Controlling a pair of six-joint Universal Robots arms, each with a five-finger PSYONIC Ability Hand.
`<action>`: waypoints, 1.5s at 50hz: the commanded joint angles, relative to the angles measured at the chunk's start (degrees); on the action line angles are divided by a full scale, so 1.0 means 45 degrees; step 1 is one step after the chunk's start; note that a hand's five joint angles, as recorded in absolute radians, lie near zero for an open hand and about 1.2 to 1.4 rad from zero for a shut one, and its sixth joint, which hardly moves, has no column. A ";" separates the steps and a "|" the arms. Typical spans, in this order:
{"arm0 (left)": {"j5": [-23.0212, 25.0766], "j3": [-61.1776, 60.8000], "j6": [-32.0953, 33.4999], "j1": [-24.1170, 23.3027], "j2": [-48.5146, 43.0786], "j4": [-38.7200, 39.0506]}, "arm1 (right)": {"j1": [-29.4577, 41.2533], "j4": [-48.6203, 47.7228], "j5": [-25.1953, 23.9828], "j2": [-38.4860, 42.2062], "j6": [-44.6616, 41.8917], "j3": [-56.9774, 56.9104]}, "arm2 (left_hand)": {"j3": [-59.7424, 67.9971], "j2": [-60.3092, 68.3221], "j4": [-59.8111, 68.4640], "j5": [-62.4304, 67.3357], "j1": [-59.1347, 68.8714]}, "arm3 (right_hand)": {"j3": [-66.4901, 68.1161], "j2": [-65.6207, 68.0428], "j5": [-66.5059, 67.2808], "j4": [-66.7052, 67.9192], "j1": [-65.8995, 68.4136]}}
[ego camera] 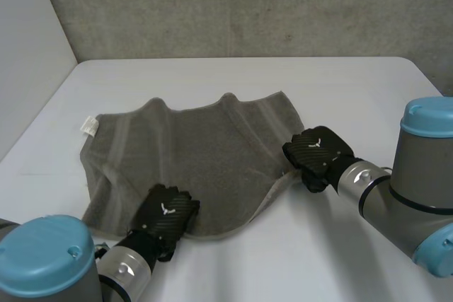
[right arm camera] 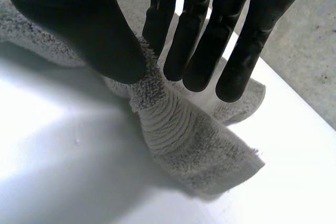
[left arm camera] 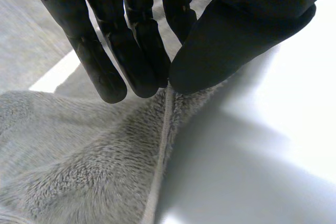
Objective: Fold the towel.
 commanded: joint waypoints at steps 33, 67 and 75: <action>0.3770 -0.1321 -0.0240 0.7151 0.2515 -0.3334 | -0.3099 -0.1379 -0.0257 -0.1028 0.2175 0.1811 | -0.9467 -0.9479 -0.9565 -0.9536 -0.9408 | 0.2647 0.2820 0.3071 0.2589 0.5498; 0.3906 -0.3196 -0.0240 0.7209 0.2379 -0.0405 | -0.3021 -0.1711 -0.0257 -0.0853 0.2038 0.2007 | -0.7112 -0.7124 -0.7210 -0.7181 -0.7053 | 0.2647 0.2820 0.3071 0.2589 0.5498; 0.3907 -0.3469 -0.0181 0.6995 0.2339 -0.0365 | -0.2981 -0.1711 -0.0257 -0.0715 0.2018 0.2026 | -0.7856 -0.7868 -0.7954 -0.7925 -0.7797 | 0.2647 0.2820 0.3071 0.2589 0.5498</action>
